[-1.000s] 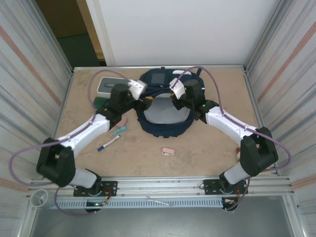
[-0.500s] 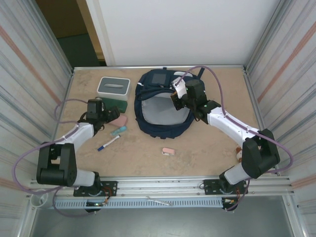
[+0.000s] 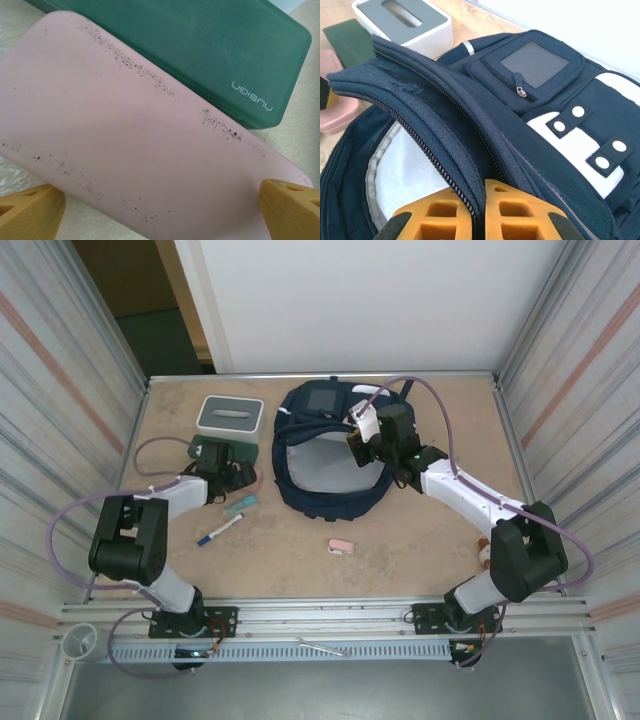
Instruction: Pack the student bag
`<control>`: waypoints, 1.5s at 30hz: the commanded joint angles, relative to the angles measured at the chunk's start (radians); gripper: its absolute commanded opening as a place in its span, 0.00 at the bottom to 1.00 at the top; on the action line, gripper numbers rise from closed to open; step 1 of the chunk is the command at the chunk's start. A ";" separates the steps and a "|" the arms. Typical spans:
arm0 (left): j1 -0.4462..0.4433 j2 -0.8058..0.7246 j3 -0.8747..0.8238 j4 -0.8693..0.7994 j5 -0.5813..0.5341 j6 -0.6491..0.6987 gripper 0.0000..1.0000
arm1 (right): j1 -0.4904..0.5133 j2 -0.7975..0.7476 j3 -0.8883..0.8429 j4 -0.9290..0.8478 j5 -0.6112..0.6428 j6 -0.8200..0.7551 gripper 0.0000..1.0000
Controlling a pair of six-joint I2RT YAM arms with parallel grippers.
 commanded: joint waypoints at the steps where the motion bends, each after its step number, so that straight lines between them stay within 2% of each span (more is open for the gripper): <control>1: -0.028 0.021 0.063 -0.027 -0.055 0.038 0.99 | -0.007 -0.033 -0.004 0.026 -0.027 0.052 0.00; 10: -0.075 0.053 0.122 -0.048 -0.084 0.053 0.99 | -0.009 -0.017 0.000 0.018 -0.031 0.054 0.00; 14: -0.095 0.005 0.108 -0.063 -0.143 0.079 0.99 | -0.011 -0.011 0.003 0.009 -0.035 0.053 0.00; 17: -0.071 -0.054 0.072 -0.041 -0.158 0.098 0.99 | -0.012 -0.012 0.003 0.005 -0.036 0.052 0.00; 22: 0.046 -0.045 0.081 -0.020 -0.030 0.084 0.99 | -0.013 -0.006 0.003 0.009 -0.040 0.053 0.00; 27: 0.126 0.078 0.156 -0.017 0.131 0.075 0.98 | -0.015 -0.007 0.001 0.002 -0.038 0.054 0.00; 31: 0.124 0.113 0.162 -0.001 0.226 0.070 0.97 | -0.016 -0.015 -0.005 -0.005 -0.033 0.055 0.00; 38: 0.110 0.044 0.054 0.061 0.364 0.045 0.89 | -0.019 -0.003 -0.002 -0.009 -0.033 0.055 0.00; 42: 0.055 -0.052 -0.025 0.058 0.378 0.059 0.87 | -0.020 0.007 0.000 -0.008 -0.033 0.057 0.00; 45: 0.010 -0.125 -0.041 -0.011 0.301 0.116 0.87 | -0.020 0.015 0.002 -0.008 -0.035 0.059 0.00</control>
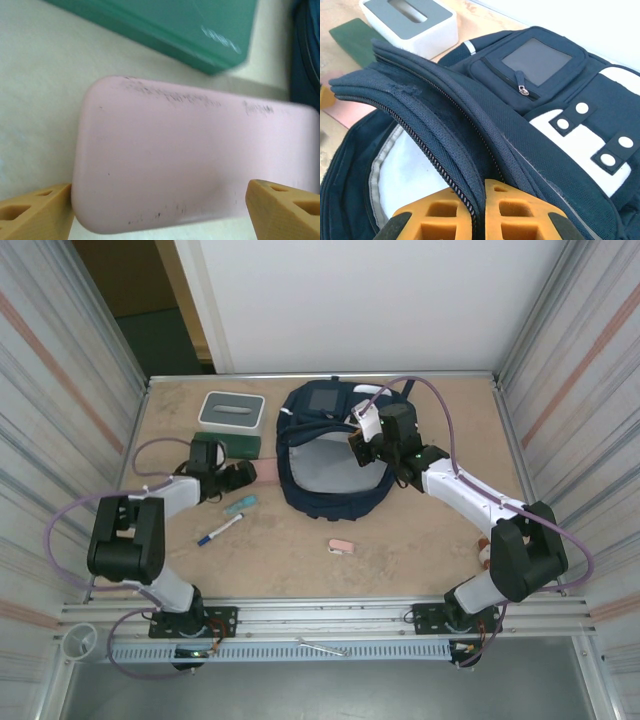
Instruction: Pack the student bag
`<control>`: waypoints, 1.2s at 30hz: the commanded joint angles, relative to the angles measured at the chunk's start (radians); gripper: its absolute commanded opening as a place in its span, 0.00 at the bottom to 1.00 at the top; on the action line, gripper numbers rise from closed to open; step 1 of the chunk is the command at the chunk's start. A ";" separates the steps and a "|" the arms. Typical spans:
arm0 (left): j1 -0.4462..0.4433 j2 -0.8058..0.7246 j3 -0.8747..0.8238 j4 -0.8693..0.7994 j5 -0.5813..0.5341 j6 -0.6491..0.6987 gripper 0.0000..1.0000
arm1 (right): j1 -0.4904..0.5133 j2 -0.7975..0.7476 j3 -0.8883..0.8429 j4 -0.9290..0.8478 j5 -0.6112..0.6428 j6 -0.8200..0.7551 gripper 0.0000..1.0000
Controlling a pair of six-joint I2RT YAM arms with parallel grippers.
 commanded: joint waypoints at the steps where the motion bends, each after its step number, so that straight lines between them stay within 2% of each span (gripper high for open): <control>1: -0.063 -0.108 -0.005 -0.055 -0.030 0.073 0.88 | -0.006 0.015 0.003 0.001 -0.021 0.038 0.00; 4: -0.104 -0.140 0.023 -0.128 -0.216 0.165 0.89 | -0.007 0.017 0.003 0.001 -0.024 0.039 0.00; 8: -0.146 -0.112 0.096 -0.157 -0.239 0.269 0.91 | -0.007 0.009 0.003 -0.002 -0.023 0.039 0.00; 12: -0.207 -0.060 0.201 -0.227 -0.332 0.398 0.92 | -0.008 -0.004 -0.002 -0.009 -0.019 0.037 0.00; 16: -0.210 -0.033 0.269 -0.290 -0.421 0.537 0.92 | -0.013 -0.014 -0.002 -0.018 -0.018 0.035 0.00; 19: -0.198 -0.025 0.291 -0.315 -0.472 0.591 0.92 | -0.014 -0.013 0.000 -0.020 -0.019 0.035 0.00; 25: -0.148 -0.027 0.289 -0.383 -0.417 0.584 0.92 | -0.017 -0.008 0.003 -0.023 -0.017 0.034 0.00; 27: -0.146 -0.034 0.266 -0.353 -0.394 0.636 0.92 | -0.017 -0.007 0.003 -0.022 -0.017 0.034 0.00; 32: -0.141 -0.012 0.240 -0.290 -0.179 0.976 0.92 | -0.018 -0.001 0.000 -0.021 -0.020 0.035 0.00; 36: -0.142 0.078 0.299 -0.341 -0.027 1.229 0.92 | -0.019 -0.002 0.000 -0.019 -0.023 0.037 0.00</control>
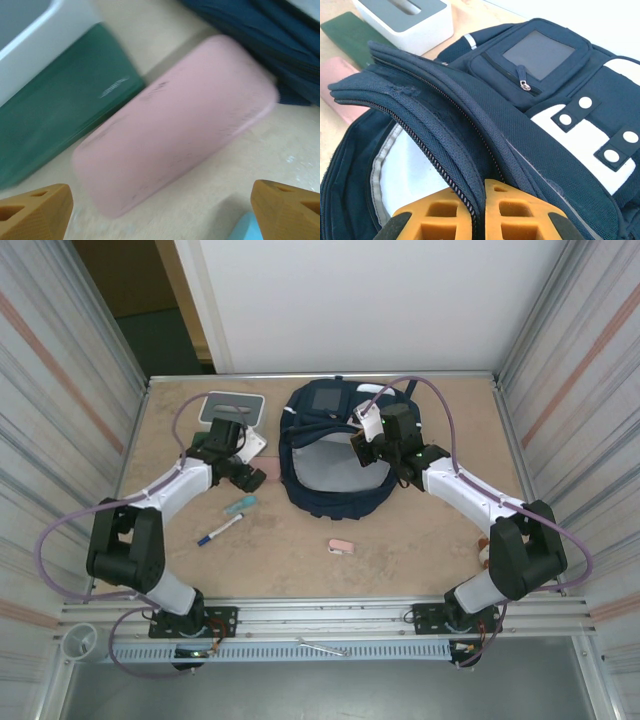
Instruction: Pack the student bag
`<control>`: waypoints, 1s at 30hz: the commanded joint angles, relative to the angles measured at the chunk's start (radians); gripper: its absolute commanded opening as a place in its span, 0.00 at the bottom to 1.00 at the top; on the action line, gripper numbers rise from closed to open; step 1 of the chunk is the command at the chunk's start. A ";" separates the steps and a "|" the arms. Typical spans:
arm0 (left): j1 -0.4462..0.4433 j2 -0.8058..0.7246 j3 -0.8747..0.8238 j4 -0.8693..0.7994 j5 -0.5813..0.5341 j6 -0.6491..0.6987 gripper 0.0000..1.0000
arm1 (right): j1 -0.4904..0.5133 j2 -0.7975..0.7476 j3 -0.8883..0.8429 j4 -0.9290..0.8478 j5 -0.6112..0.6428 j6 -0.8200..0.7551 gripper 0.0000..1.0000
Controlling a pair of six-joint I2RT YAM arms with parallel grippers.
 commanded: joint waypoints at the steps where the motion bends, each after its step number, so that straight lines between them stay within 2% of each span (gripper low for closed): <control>1: -0.001 0.094 0.073 -0.060 0.183 0.310 0.92 | -0.006 -0.008 0.000 -0.004 -0.024 0.037 0.00; 6: 0.000 0.218 0.180 -0.127 0.283 0.484 0.92 | -0.007 -0.014 -0.003 -0.014 -0.018 0.033 0.00; 14: 0.002 0.329 0.300 -0.183 0.363 0.648 0.91 | -0.028 -0.041 -0.017 -0.032 -0.013 0.031 0.00; 20: 0.011 0.429 0.412 -0.258 0.356 0.664 0.87 | -0.044 -0.074 -0.025 -0.050 -0.008 0.029 0.00; 26: 0.024 0.482 0.454 -0.302 0.367 0.673 0.85 | -0.050 -0.101 -0.033 -0.069 -0.001 0.024 0.00; 30: 0.027 0.490 0.461 -0.308 0.377 0.673 0.78 | -0.052 -0.105 -0.034 -0.080 0.002 0.024 0.00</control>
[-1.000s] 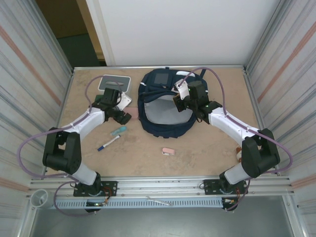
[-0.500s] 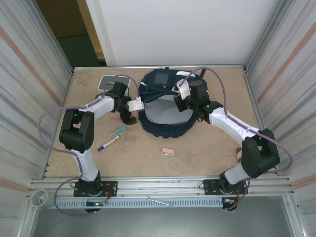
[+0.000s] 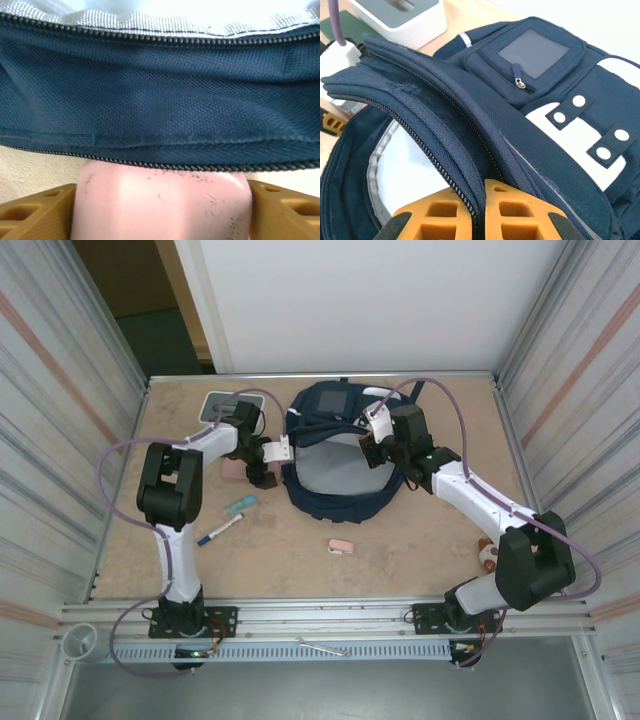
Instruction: Pack the student bag
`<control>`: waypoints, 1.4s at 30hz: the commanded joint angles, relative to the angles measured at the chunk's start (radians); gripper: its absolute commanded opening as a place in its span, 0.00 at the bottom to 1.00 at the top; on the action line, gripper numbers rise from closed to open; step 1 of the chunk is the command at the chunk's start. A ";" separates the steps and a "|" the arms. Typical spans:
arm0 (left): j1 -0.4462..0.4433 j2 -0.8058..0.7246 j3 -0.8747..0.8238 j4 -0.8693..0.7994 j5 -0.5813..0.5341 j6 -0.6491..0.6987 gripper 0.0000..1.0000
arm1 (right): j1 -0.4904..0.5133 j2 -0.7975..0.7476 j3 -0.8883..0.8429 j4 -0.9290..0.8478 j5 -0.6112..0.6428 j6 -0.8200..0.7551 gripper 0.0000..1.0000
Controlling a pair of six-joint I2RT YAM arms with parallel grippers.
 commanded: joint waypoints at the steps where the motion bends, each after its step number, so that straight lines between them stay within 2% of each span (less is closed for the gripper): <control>1: 0.005 0.008 0.032 -0.057 0.040 0.020 0.75 | -0.012 -0.040 -0.005 -0.025 0.018 0.023 0.00; 6: 0.008 -0.045 0.024 0.001 0.064 0.006 0.55 | -0.016 -0.042 0.001 -0.030 0.022 0.047 0.00; 9: 0.012 -0.138 -0.021 0.079 0.087 -0.003 0.48 | -0.016 -0.043 0.004 -0.029 0.014 0.086 0.00; 13: 0.013 -0.322 -0.108 0.142 0.072 -0.016 0.45 | -0.024 -0.033 0.035 -0.065 0.013 0.158 0.00; 15: 0.007 -0.440 -0.155 0.145 0.044 -0.052 0.44 | -0.042 -0.022 0.072 -0.108 0.001 0.200 0.00; 17: -0.010 -0.564 -0.229 0.173 0.061 -0.096 0.44 | -0.063 -0.013 0.106 -0.143 -0.030 0.230 0.00; 19: -0.055 -0.672 -0.300 0.220 0.131 -0.128 0.44 | -0.085 -0.016 0.118 -0.144 -0.076 0.246 0.00; 22: -0.182 -0.747 -0.356 0.295 0.186 -0.126 0.44 | -0.115 -0.016 0.156 -0.137 -0.166 0.253 0.00; 26: -0.366 -0.642 -0.279 0.324 0.126 -0.031 0.41 | -0.165 0.058 0.296 -0.210 -0.345 0.287 0.00; 30: -0.450 -0.449 -0.143 0.326 0.086 0.044 0.40 | -0.207 0.118 0.410 -0.273 -0.453 0.296 0.00; 35: -0.480 -0.225 0.014 0.365 0.041 0.120 0.40 | -0.249 0.181 0.508 -0.309 -0.602 0.309 0.00; 40: -0.482 -0.042 0.169 0.408 -0.006 0.146 0.41 | -0.253 0.209 0.531 -0.316 -0.606 0.311 0.00; 42: -0.481 0.018 0.193 0.461 -0.064 0.175 0.47 | -0.254 0.212 0.530 -0.313 -0.602 0.314 0.00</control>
